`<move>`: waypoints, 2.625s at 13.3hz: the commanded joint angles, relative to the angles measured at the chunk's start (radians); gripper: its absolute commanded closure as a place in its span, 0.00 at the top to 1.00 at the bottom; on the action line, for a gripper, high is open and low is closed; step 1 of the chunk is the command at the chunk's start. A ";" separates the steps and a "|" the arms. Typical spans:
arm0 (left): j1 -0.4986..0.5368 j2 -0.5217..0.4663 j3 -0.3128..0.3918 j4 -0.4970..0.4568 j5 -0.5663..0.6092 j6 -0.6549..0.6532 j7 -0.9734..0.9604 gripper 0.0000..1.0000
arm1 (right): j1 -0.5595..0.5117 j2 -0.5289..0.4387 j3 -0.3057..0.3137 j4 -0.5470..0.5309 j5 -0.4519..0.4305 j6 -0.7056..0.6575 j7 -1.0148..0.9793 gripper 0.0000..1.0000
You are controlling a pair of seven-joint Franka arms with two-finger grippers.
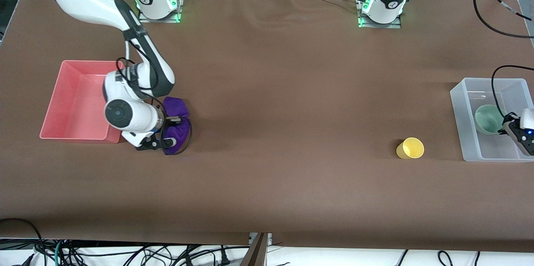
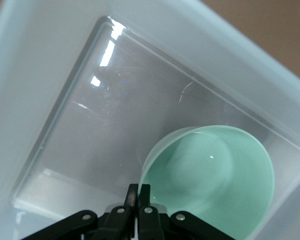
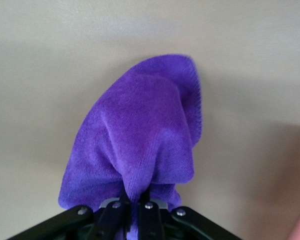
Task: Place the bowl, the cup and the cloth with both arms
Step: 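Drop the cloth into the pink bin while the left gripper sets the cup down, then grasp the yellow cup with the left gripper while the right gripper withdraws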
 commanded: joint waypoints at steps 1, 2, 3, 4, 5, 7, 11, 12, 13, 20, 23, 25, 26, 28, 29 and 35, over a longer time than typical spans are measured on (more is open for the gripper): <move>0.004 0.014 -0.005 0.039 0.008 -0.015 0.018 1.00 | -0.022 -0.042 -0.014 0.144 -0.007 -0.247 -0.080 0.00; 0.001 0.002 -0.005 0.046 0.014 -0.018 0.026 1.00 | -0.022 -0.045 -0.040 0.225 -0.004 -0.368 -0.127 0.00; 0.001 -0.006 -0.007 0.050 0.023 -0.025 0.029 1.00 | -0.022 -0.051 -0.064 0.289 -0.005 -0.482 -0.181 0.00; -0.005 -0.048 -0.011 0.050 0.023 -0.035 0.026 1.00 | -0.022 -0.055 -0.104 0.335 -0.007 -0.576 -0.247 0.00; -0.011 -0.078 -0.020 0.050 0.018 -0.059 0.023 1.00 | -0.022 -0.060 -0.161 0.366 -0.005 -0.628 -0.335 0.00; -0.058 -0.150 -0.033 0.053 0.009 -0.163 -0.012 1.00 | -0.022 -0.065 -0.268 0.377 -0.010 -0.687 -0.512 0.00; -0.189 -0.227 -0.040 0.052 0.009 -0.320 -0.409 1.00 | -0.022 -0.051 -0.429 0.292 -0.036 -0.623 -0.707 0.00; -0.203 -0.225 -0.063 0.040 0.002 -0.323 -0.533 1.00 | -0.022 -0.051 -0.443 0.243 -0.036 -0.586 -0.712 0.00; -0.208 -0.213 -0.083 0.027 -0.052 -0.332 -0.635 1.00 | -0.022 -0.051 -0.453 0.189 -0.036 -0.543 -0.712 0.00; -0.255 -0.067 -0.103 -0.014 -0.317 -0.256 -1.143 0.93 | -0.024 -0.042 -0.489 -0.136 -0.030 -0.211 -0.711 0.00; -0.260 -0.028 -0.102 -0.005 -0.339 -0.208 -1.175 0.81 | -0.035 -0.042 -0.496 -0.192 -0.016 -0.127 -0.706 0.25; -0.283 -0.009 -0.100 -0.008 -0.334 -0.130 -1.179 0.42 | -0.036 -0.086 -0.500 -0.164 0.013 -0.190 -0.708 1.00; -0.290 0.011 -0.097 -0.008 -0.334 -0.098 -1.189 0.29 | -0.035 -0.109 -0.497 -0.120 0.016 -0.243 -0.708 1.00; -0.292 0.025 -0.096 -0.007 -0.333 -0.067 -1.206 0.01 | -0.021 -0.126 -0.488 0.036 0.019 -0.397 -0.694 1.00; -0.294 0.017 -0.096 -0.005 -0.333 -0.074 -1.208 0.00 | -0.016 -0.138 -0.473 0.114 0.019 -0.466 -0.692 1.00; -0.280 -0.131 -0.096 0.070 -0.081 -0.421 -1.176 0.00 | -0.015 -0.321 -0.182 0.255 0.013 -0.584 -0.227 1.00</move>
